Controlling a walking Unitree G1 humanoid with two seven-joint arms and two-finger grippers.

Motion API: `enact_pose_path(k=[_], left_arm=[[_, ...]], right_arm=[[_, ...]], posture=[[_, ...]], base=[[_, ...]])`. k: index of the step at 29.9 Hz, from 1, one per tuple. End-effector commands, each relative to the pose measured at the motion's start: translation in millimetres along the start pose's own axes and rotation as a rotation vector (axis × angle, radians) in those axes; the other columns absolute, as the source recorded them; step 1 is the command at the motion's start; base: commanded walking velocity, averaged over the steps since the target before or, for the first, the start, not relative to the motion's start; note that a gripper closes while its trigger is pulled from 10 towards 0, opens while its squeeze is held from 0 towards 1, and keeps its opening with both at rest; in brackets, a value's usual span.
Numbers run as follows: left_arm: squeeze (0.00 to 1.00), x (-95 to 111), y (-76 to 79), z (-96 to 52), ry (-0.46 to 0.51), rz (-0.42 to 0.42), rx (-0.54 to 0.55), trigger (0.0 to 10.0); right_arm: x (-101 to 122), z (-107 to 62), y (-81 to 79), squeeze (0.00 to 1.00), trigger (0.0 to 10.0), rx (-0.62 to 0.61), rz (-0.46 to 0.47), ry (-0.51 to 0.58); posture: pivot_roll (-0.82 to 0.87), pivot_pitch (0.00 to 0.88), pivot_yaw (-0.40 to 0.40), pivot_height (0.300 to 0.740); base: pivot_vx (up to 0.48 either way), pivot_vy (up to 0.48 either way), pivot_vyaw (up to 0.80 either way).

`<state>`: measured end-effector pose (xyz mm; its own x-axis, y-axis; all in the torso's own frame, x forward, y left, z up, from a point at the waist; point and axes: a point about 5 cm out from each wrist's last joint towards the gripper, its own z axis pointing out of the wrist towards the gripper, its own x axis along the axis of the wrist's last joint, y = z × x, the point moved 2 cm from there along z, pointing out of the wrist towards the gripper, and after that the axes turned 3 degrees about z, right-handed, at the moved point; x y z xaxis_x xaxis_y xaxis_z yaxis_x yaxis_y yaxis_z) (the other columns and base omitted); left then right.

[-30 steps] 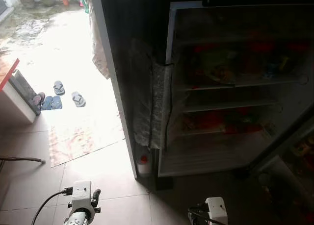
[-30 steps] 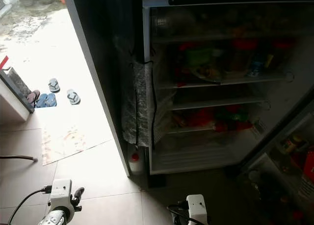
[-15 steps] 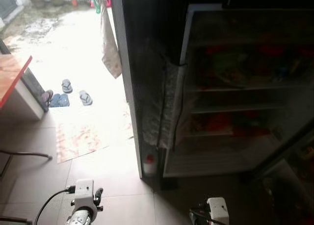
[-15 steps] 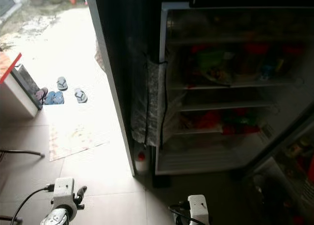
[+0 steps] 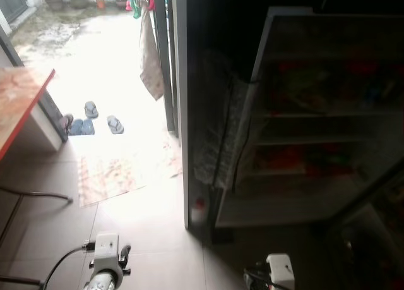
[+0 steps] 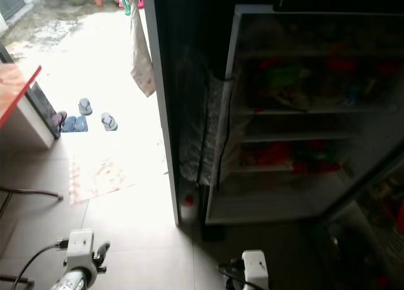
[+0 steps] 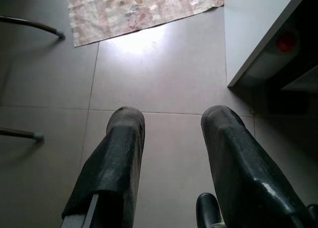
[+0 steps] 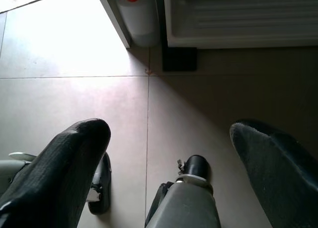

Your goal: Restocking fridge

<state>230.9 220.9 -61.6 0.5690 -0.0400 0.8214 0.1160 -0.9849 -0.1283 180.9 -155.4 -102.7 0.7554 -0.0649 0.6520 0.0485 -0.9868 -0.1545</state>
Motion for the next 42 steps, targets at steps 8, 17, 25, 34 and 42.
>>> enact_pose_path(k=[8, 17, 25, 34, 42], left_arm=[[0.00, -3.3, 3.0, -0.7, -0.016, -0.004, -0.008, 10.0], [0.00, -3.1, 2.6, -0.7, -0.016, -0.004, -0.005, 10.0], [0.00, -2.4, 2.8, -0.2, -0.017, -0.001, -0.008, 10.0], [0.00, -3.4, 3.7, -0.2, -0.024, 0.005, -0.012, 10.0], [0.00, -1.6, 4.3, 0.8, -0.022, 0.019, -0.019, 10.0]], right_arm=[[-3.8, -2.5, 7.0, 0.00, 10.0, -0.024, 0.013, -0.008], [-5.4, -2.6, 7.2, 0.00, 10.0, -0.029, 0.022, -0.019], [-4.6, -2.4, 6.8, 0.00, 10.0, -0.028, 0.016, -0.014], [-5.8, -2.5, 6.5, 0.00, 10.0, -0.031, 0.019, -0.021], [-6.4, -2.6, 6.2, 0.00, 10.0, -0.028, 0.012, -0.025]], posture=[[0.01, 0.057, 0.003, 0.740], [0.01, 0.058, 0.004, 0.740], [0.02, 0.056, 0.006, 0.740], [0.01, 0.049, 0.008, 0.740], [0.01, 0.044, 0.010, 0.740]], base=[[0.000, 0.178, 0.00], [0.000, 0.107, -0.06], [0.000, 0.480, -0.58], [0.000, 0.480, 0.00], [0.000, 0.368, -0.76]])
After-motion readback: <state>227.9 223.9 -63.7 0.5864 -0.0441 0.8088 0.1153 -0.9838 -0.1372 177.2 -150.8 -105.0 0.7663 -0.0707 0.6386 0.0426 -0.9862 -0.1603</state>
